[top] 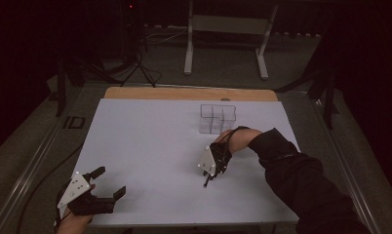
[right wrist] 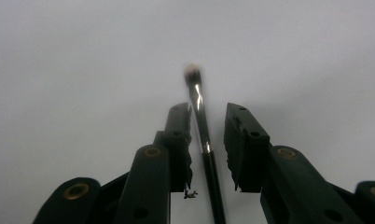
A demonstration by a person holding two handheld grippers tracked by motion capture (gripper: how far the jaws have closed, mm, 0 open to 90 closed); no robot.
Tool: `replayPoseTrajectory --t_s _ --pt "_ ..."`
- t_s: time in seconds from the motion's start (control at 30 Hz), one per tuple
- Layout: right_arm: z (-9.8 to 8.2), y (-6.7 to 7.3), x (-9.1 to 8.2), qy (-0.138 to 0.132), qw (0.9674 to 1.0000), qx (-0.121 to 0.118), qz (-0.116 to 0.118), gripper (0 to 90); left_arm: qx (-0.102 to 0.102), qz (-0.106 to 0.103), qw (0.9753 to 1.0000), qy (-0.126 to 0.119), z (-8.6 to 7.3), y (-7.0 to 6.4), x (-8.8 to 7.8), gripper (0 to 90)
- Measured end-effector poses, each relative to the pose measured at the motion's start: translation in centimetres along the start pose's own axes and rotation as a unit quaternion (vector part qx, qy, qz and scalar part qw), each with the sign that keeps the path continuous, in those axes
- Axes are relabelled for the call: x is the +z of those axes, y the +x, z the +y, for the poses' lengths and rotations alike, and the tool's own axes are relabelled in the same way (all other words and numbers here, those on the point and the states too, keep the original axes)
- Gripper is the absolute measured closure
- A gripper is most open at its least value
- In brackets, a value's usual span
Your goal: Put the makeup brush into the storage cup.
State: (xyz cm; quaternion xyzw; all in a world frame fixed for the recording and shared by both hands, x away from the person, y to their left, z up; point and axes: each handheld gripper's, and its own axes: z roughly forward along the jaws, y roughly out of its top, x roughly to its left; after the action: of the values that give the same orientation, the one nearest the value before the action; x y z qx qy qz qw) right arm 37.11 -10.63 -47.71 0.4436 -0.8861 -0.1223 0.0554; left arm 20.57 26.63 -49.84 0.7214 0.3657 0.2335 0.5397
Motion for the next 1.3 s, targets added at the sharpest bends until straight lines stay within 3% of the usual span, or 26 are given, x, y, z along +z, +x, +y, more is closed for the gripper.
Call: replayPoseTrajectory --t_s 0.17,0.53,0.67,0.73,0.87,1.03,1.17,1.23,1.3 --pt "0.1 0.0 0.6 0.007 1.0000 -0.003 0.006 72.0 0.009 -0.004 0.9999 -0.006 0.1 -0.2 0.0 0.6" --pt "0.1 -0.1 1.5 0.021 0.9996 -0.005 0.020 78.0 0.006 -0.007 0.9999 -0.006 0.1 -0.2 0.1 0.6" --pt "0.0 -0.3 1.6 0.018 0.9995 0.008 0.025 81.7 0.007 -0.008 0.9999 -0.006 0.1 -0.2 0.2 0.6" --pt "-0.1 -0.7 1.6 0.014 0.9992 0.023 0.030 83.0 0.008 -0.008 0.9999 -0.006 0.1 -0.2 0.1 0.6" --pt "-0.1 -1.3 1.6 0.016 0.9946 0.089 0.051 83.5 0.007 -0.008 0.9999 -0.006 0.1 -0.2 0.2 0.6" --pt "0.1 -1.4 1.5 0.028 0.9921 0.108 0.056 83.8 0.007 -0.009 0.9999 -0.006 0.1 -0.2 0.2 0.6" --pt "0.1 -1.5 0.8 0.030 0.9884 0.139 0.052 83.9 0.008 -0.010 0.9999 -0.004 0.1 -0.1 0.3 0.6" --pt "0.0 -1.5 -0.5 0.027 0.9861 0.161 0.029 84.0 0.008 -0.011 0.9999 -0.005 0.2 -0.2 0.3 0.6" --pt "-0.1 -1.6 -1.2 0.024 0.9819 0.186 0.022 84.0 0.009 -0.012 0.9999 -0.005 0.2 -0.1 0.4 0.6"
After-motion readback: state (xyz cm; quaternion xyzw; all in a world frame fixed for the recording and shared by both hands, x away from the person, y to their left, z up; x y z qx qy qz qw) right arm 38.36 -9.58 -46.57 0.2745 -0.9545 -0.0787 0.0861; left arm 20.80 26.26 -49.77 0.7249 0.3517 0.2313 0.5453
